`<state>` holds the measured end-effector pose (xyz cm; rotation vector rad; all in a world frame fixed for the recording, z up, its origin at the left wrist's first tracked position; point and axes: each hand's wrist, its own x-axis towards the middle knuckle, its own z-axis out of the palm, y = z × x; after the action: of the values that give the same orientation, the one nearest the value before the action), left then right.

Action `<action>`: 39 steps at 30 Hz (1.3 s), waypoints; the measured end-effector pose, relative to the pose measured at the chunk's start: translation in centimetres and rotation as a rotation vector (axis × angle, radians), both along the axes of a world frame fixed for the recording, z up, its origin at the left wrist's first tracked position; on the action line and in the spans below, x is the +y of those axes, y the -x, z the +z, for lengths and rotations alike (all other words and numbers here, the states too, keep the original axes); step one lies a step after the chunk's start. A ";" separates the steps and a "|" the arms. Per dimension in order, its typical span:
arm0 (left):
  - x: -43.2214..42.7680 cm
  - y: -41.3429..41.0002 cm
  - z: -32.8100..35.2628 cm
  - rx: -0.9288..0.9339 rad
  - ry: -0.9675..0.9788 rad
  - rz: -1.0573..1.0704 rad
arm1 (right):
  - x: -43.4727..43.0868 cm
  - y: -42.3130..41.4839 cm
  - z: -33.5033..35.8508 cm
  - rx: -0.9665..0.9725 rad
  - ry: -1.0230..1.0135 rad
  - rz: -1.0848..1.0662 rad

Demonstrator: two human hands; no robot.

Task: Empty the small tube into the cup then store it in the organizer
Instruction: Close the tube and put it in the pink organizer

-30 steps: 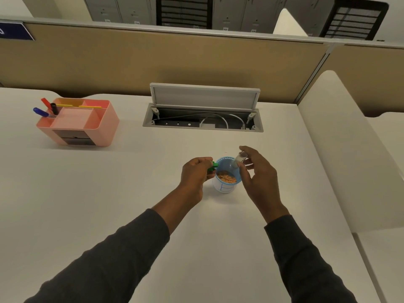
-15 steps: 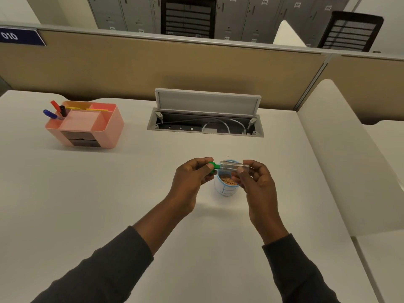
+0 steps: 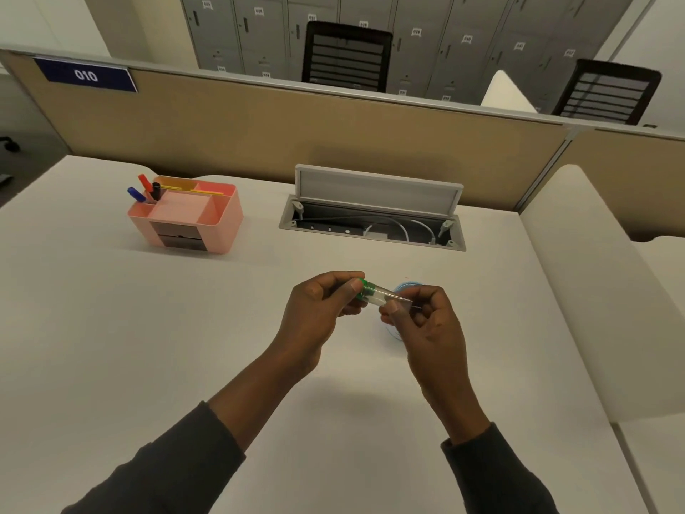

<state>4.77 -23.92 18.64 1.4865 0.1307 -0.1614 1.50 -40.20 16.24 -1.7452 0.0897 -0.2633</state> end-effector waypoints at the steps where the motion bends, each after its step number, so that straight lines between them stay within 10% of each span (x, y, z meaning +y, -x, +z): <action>1: 0.6 0.2 0.3 -0.009 0.001 0.000 | 0.4 0.3 0.3 -0.037 0.077 0.012; 6: 3.0 1.1 1.7 -0.064 0.013 -0.011 | 2.9 1.3 1.9 -0.178 0.330 0.035; 17: 7.9 2.4 3.0 -0.144 0.060 -0.003 | 10.0 2.7 3.7 0.053 -0.093 0.144; 24: 10.1 2.5 3.6 -0.233 -0.008 0.065 | 16.0 3.4 3.9 -0.028 0.080 0.050; 33: 13.6 2.3 3.2 -0.204 0.129 0.083 | 19.8 2.7 4.8 0.313 -0.514 0.103; 39: 14.8 1.6 2.0 -0.115 0.192 0.092 | 21.9 2.0 3.7 0.293 -0.486 0.052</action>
<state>3.20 -9.09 20.63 1.2921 0.0877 -0.0133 -0.50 -18.28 19.92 -1.2884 0.2954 0.0550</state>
